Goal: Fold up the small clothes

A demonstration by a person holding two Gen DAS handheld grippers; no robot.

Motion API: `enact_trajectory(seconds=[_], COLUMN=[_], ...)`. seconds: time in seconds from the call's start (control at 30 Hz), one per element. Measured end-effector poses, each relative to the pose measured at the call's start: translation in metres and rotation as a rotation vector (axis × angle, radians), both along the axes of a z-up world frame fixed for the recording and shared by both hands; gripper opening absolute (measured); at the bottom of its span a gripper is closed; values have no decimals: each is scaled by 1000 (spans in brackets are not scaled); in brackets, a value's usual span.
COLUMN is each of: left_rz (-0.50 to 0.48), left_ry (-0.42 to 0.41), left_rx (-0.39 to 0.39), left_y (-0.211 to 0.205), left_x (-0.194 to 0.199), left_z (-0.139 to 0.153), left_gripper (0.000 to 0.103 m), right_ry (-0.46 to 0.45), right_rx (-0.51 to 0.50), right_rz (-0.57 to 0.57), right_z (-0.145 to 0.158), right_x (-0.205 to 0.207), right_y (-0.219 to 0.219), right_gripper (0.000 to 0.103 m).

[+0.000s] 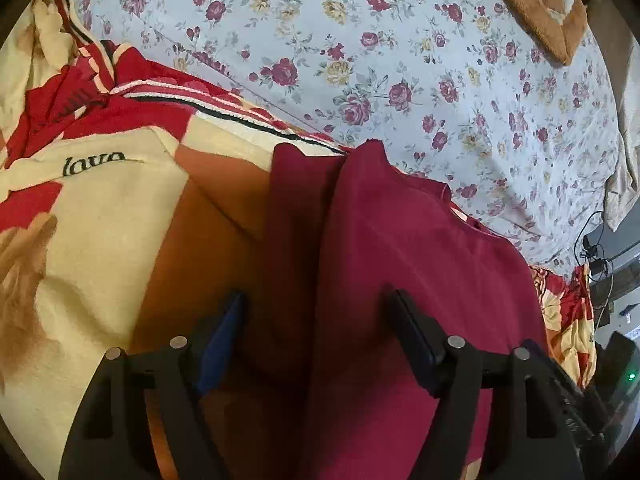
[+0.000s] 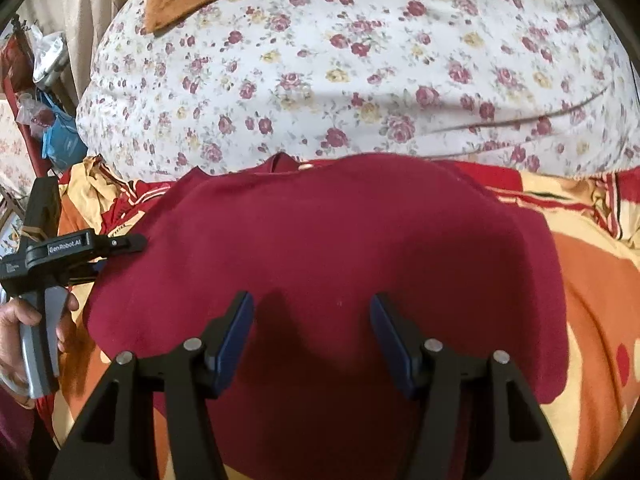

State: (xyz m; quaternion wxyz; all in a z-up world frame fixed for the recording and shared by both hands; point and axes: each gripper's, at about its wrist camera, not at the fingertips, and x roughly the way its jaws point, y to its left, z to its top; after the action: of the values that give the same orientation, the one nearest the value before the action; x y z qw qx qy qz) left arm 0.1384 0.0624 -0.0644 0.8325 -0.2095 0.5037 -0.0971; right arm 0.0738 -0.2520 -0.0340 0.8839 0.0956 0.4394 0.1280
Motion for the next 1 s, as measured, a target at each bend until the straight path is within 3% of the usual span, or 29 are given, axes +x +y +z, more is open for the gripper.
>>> enact_trajectory(seconds=[0.07, 0.17, 0.53, 1.0], left_rz=[7, -4, -20, -80], left_ry=[0, -2, -14, -15], left_rx=[8, 20, 58, 92], left_y=[-2, -3, -7, -9], left_x=[0, 1, 1, -1], left_z=[0, -1, -1, -1], left_gripper=[65, 65, 65, 71], right_ry=[-14, -38, 5, -28], right_rx=[-4, -25, -53, -86], right_rz=[8, 27, 42, 81], right_z=[6, 12, -2, 4], right_x=[3, 10, 26, 36], right_y=[1, 5, 15, 25], right_gripper=[63, 53, 53, 53])
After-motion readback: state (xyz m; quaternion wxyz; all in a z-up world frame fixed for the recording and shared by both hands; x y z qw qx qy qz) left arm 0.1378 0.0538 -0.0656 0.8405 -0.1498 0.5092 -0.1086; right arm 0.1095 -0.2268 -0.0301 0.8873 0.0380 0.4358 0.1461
